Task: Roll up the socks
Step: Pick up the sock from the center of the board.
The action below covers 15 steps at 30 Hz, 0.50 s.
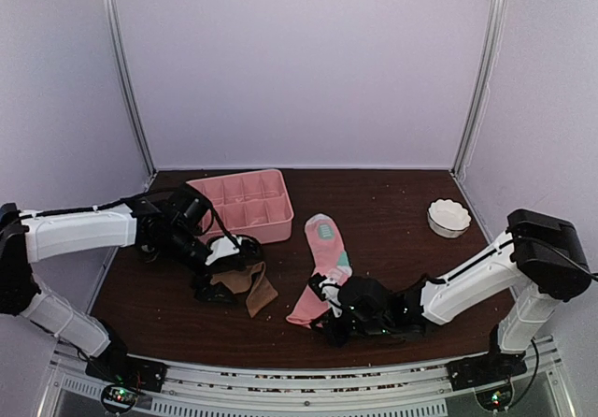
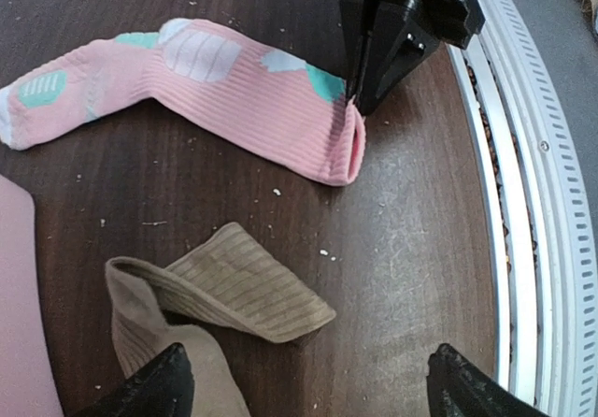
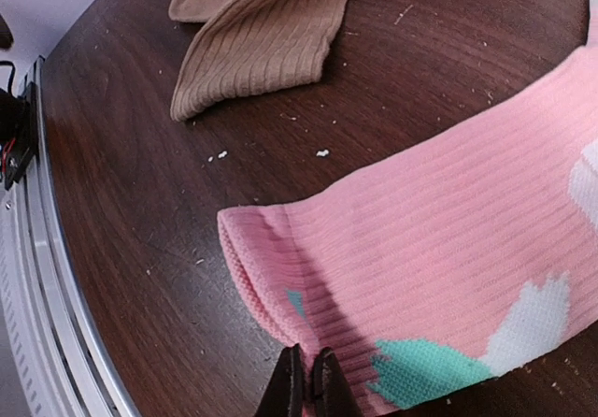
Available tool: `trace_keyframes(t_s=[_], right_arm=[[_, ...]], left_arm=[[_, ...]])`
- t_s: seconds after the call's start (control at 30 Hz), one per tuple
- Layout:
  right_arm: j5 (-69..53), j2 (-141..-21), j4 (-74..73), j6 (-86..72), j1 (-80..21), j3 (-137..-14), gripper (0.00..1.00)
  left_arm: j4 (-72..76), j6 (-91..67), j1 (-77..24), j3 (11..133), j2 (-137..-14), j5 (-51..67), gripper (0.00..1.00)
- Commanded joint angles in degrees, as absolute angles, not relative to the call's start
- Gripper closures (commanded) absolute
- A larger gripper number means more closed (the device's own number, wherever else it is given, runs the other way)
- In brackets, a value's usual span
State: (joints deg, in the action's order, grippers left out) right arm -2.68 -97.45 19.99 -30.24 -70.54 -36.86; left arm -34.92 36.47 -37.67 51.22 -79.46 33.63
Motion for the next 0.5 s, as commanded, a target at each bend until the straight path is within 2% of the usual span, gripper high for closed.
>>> trace_keyframes(t_s=[0.0,0.13,0.47], right_arm=[[-3.89,-99.64,26.02,-39.95,-70.84,-35.5,1.0],[-3.54,-100.28,29.04,-42.96,-70.8,-33.3,1.0],[-3.22,-100.25,28.1,-44.67,-70.72,-31.9,1.0]], left_arm=[[-30.64,35.24,-41.47,54.66,-84.65,31.82,0.15],[-29.63,36.08,-45.13,56.83,-89.02,31.99,0.26],[-25.93,36.21,-52.0,60.58,-96.21,32.56,0.32]])
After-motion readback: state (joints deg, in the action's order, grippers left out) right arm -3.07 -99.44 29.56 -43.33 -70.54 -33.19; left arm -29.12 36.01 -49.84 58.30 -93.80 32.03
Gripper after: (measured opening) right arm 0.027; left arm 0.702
